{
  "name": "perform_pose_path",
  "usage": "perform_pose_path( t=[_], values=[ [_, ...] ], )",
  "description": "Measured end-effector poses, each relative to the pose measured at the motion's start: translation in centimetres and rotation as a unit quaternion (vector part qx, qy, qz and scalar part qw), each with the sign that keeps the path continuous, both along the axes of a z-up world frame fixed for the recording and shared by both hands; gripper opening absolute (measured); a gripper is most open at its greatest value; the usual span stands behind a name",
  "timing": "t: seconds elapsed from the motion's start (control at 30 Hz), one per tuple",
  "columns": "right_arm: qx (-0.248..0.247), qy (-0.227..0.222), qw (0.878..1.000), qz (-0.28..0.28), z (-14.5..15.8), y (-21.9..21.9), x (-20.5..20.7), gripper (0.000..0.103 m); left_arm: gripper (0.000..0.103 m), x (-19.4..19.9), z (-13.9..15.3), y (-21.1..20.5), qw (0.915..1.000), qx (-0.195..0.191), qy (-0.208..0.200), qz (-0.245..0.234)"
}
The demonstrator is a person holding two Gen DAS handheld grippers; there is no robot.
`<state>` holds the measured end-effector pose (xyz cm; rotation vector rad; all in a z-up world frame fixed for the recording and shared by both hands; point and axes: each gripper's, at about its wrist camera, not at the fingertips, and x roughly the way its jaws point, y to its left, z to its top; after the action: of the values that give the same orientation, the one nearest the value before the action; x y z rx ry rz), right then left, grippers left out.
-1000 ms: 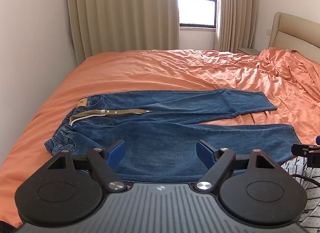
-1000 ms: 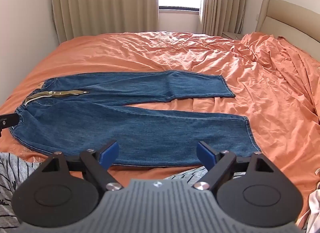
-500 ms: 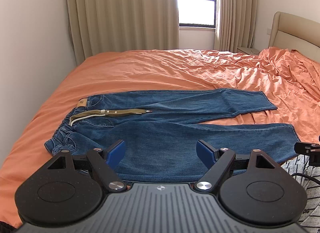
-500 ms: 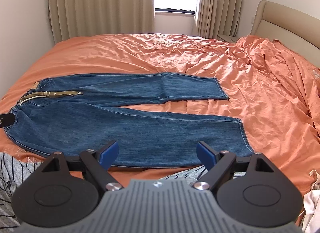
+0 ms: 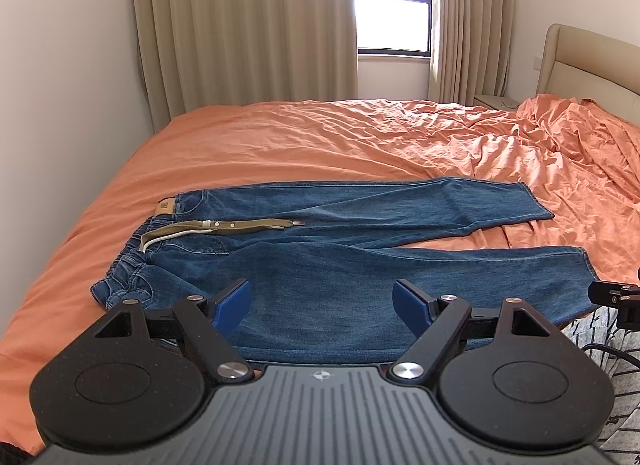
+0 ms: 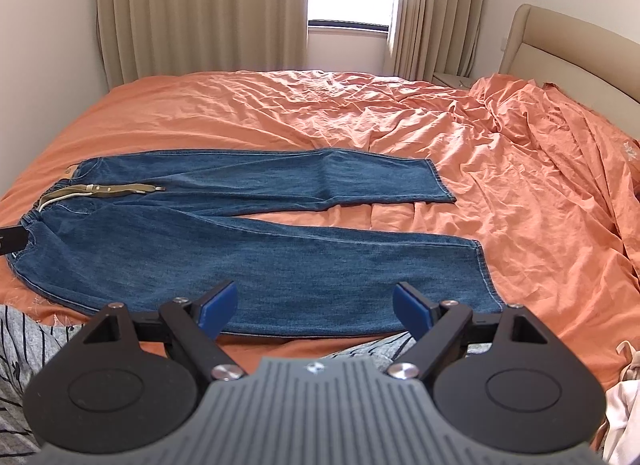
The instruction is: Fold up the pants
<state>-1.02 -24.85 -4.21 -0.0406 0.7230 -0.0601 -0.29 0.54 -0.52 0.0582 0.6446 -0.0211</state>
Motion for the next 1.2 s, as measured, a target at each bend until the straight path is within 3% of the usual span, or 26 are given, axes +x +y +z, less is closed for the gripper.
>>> perform_pose_path(
  t=[1.2],
  values=[
    [0.002,-0.002,1.0,-0.01,0.53,-0.2,-0.29,0.081,0.094,-0.44,0.63,-0.34,1.0,0.002,-0.002,-0.004]
  ],
)
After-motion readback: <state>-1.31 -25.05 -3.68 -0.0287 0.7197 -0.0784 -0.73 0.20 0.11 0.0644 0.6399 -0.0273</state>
